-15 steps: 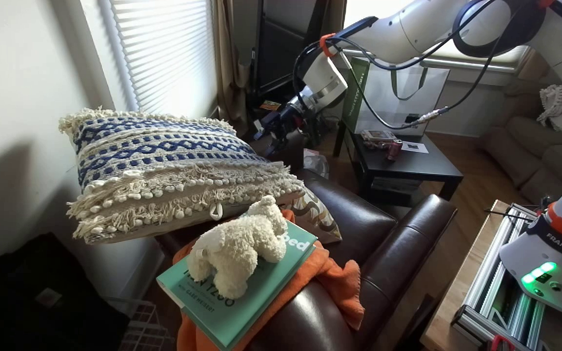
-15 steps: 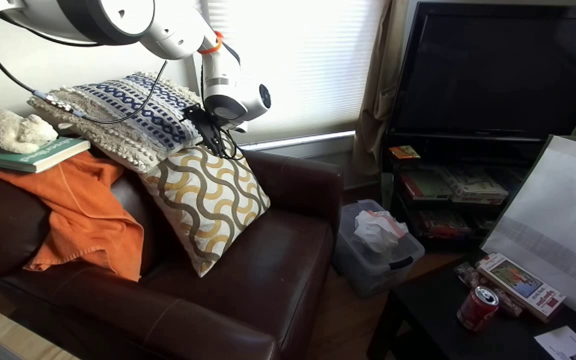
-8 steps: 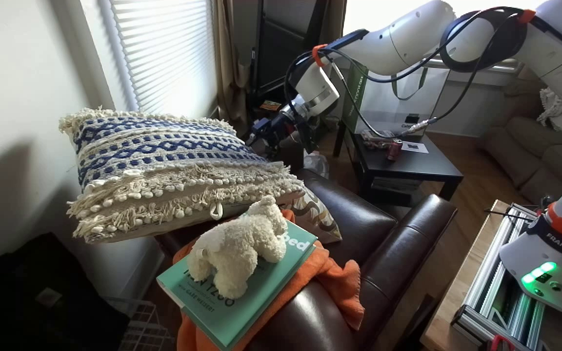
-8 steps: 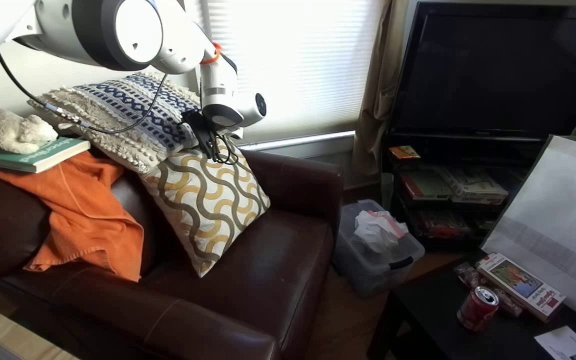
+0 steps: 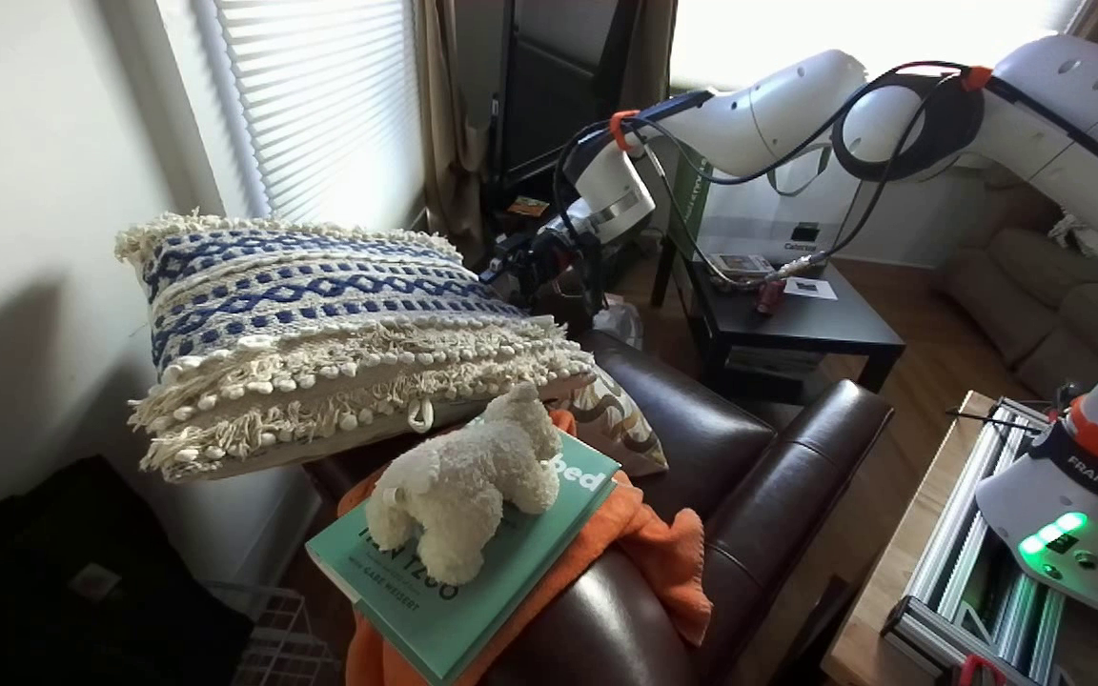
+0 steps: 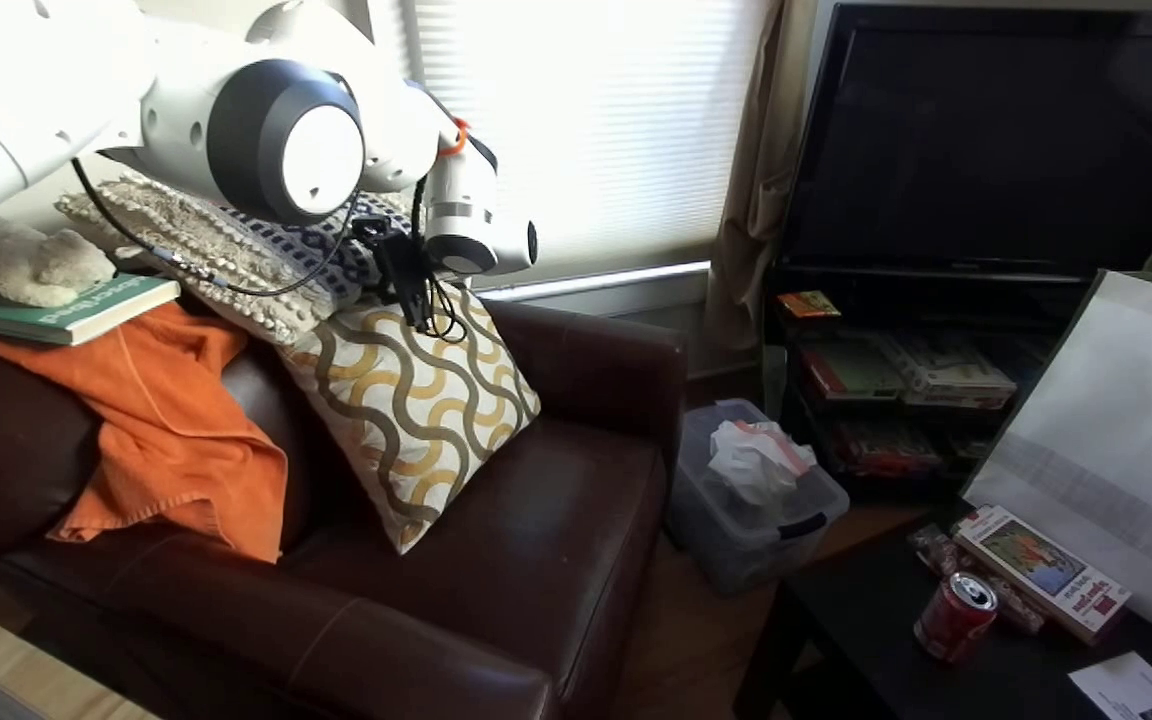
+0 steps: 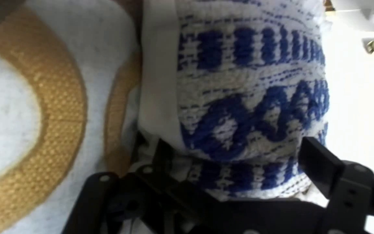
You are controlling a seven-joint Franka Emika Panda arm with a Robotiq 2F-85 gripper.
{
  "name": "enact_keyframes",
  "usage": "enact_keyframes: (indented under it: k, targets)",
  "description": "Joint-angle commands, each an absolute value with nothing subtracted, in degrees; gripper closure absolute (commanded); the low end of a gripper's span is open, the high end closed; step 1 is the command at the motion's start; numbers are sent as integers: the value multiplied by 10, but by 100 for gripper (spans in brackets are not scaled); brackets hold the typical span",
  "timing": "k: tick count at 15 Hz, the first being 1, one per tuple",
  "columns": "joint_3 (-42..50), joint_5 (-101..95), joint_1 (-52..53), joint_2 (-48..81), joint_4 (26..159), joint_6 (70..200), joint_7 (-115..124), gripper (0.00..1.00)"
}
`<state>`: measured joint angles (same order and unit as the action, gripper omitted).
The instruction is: Place the pillow square onto the chair
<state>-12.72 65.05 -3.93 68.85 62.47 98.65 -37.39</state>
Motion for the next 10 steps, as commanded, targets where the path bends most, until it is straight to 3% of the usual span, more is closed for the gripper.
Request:
enact_keyframes:
  k: [1, 6, 7, 8, 10]
  targets:
    - [-141, 646, -36, 749, 537, 911, -348, 0]
    - [-134, 639, -19, 780, 477, 896, -322, 0]
    - [-133, 635, -16, 784, 465, 900, -321, 25]
    - [-134, 633, -15, 789, 455, 904, -323, 27]
    - [-135, 627, -15, 792, 442, 906, -330, 41]
